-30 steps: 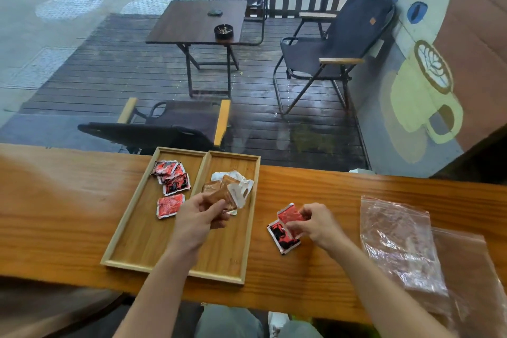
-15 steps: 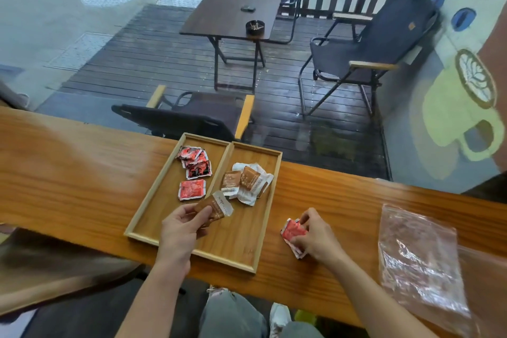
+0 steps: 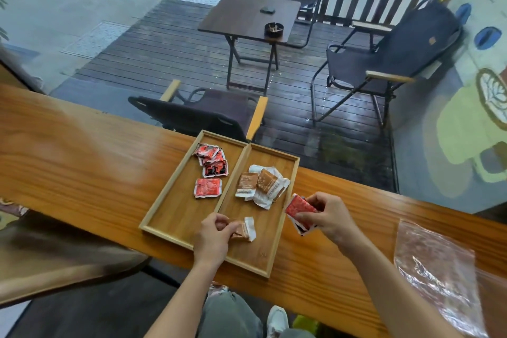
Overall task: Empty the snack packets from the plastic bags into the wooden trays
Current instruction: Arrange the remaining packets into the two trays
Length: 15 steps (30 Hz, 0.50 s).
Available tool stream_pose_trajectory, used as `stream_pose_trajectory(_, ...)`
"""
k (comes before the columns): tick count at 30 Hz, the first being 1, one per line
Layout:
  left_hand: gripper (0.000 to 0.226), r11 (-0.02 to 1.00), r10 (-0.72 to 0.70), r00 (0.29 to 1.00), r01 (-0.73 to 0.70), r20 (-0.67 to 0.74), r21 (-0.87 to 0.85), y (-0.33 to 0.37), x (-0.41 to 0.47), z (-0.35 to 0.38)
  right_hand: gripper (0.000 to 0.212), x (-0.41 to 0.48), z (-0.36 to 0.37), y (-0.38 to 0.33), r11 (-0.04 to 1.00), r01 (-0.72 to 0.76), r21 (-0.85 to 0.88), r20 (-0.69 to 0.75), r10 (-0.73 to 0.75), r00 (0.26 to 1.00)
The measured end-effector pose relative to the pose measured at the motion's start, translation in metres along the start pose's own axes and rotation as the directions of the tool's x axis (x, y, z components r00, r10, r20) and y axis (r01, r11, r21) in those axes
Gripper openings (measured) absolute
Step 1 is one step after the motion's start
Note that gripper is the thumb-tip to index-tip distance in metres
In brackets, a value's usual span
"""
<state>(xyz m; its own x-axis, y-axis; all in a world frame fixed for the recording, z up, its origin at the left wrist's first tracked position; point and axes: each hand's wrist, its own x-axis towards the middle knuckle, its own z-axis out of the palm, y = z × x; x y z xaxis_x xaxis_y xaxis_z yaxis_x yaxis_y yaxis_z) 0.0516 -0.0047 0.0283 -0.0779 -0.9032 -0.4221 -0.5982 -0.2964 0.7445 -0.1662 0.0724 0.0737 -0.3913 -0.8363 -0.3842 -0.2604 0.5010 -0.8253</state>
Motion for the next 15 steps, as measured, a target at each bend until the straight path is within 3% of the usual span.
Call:
stream_pose_trajectory(3,0.024,0.963,0.152,0.988,-0.142,-0.026,0.229,-0.002,-0.001,0.002,0.020,0.014,0.015,-0.024,0.999,0.039,0.021,0.067,-0.041,0.997)
stream_pose_trajectory(6,0.025,0.914,0.282,0.959,-0.260,-0.026,0.311,-0.006,-0.005,-0.001,0.020,0.030,0.038,-0.047,0.997,0.064,0.039,0.135,-0.069,0.988)
stream_pose_trajectory(10,0.038,0.829,0.440,0.887,-0.342,-0.138,0.441,-0.020,-0.001,-0.018,0.020,0.053,0.079,-0.072,0.996,0.092,-0.012,0.206,-0.087,0.975)
stream_pose_trajectory(15,0.087,0.718,0.329,0.942,-0.204,-0.066,0.665,-0.047,0.023,-0.046,0.021,0.078,0.129,-0.090,0.995,0.083,-0.055,0.277,-0.065,0.959)
